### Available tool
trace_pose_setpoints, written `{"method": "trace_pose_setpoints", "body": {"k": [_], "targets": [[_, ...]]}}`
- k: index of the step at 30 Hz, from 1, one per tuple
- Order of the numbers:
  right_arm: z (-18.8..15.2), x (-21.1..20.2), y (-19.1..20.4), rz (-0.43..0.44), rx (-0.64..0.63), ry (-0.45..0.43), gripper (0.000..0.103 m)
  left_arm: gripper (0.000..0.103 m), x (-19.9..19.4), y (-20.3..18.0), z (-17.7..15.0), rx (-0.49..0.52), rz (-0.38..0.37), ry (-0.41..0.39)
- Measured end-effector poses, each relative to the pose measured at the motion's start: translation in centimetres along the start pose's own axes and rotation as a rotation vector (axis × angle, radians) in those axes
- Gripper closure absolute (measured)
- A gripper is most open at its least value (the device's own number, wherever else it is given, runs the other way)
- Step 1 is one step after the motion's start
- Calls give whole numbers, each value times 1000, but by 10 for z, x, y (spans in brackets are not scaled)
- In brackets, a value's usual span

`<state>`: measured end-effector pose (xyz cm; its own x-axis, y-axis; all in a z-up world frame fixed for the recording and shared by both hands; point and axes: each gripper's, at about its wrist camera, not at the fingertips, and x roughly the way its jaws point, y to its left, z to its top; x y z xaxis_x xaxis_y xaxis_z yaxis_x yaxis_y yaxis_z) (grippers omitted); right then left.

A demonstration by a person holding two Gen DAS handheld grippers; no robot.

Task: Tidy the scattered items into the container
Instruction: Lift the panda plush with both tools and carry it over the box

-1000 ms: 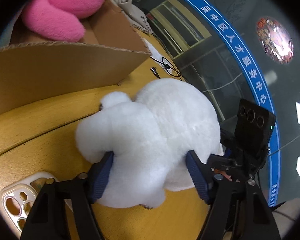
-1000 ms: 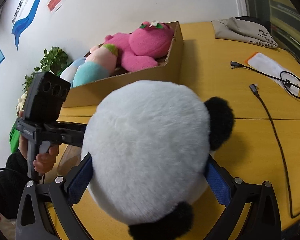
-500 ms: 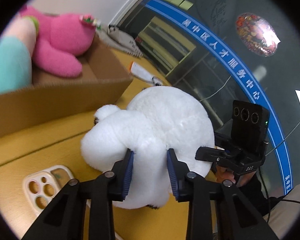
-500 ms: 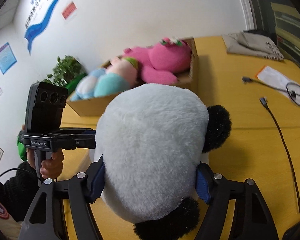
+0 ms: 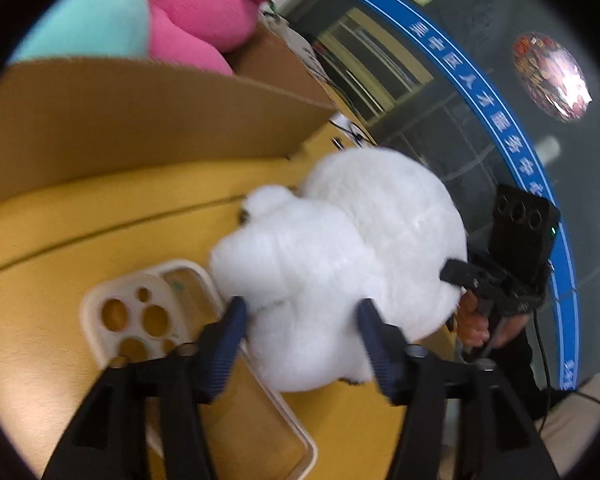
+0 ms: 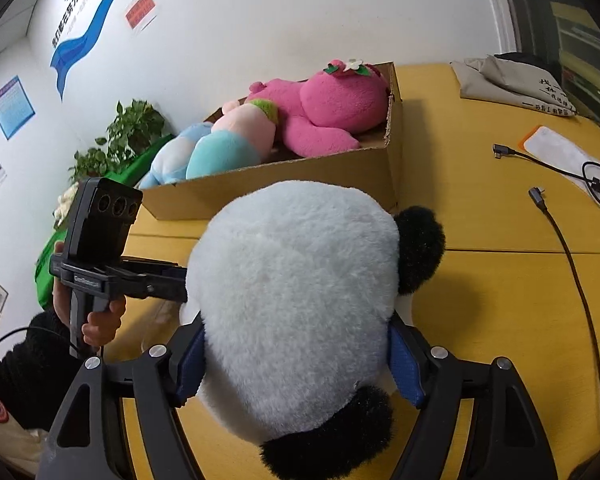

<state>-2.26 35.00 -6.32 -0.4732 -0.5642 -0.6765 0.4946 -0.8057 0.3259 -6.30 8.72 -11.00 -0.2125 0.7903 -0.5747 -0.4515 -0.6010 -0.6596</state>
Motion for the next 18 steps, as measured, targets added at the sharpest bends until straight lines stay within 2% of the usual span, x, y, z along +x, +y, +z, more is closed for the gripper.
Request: {"method": "trace_pose_setpoints", "body": {"k": [2,5,7,9,13,18], "targets": [[-1,0,0,1,-6,11,22,41,8,-2,2,14,-13,26],[-3,1,-4,13,4,11,21,41,17,-11,1,77,16,53],[-5,2,-5,22,9,8,21,55,21,-14,-4,105,26,76],[-7,2,-5,29,5,8,21,62,22,-16,-3,107,26,73],[-11,-5,-3,53,6,-24,23,68,11,-29,-5,119,33,23],[-3,-26,1,111,28,-113,27,69,-25,-58,3,142,25,-96]]}}
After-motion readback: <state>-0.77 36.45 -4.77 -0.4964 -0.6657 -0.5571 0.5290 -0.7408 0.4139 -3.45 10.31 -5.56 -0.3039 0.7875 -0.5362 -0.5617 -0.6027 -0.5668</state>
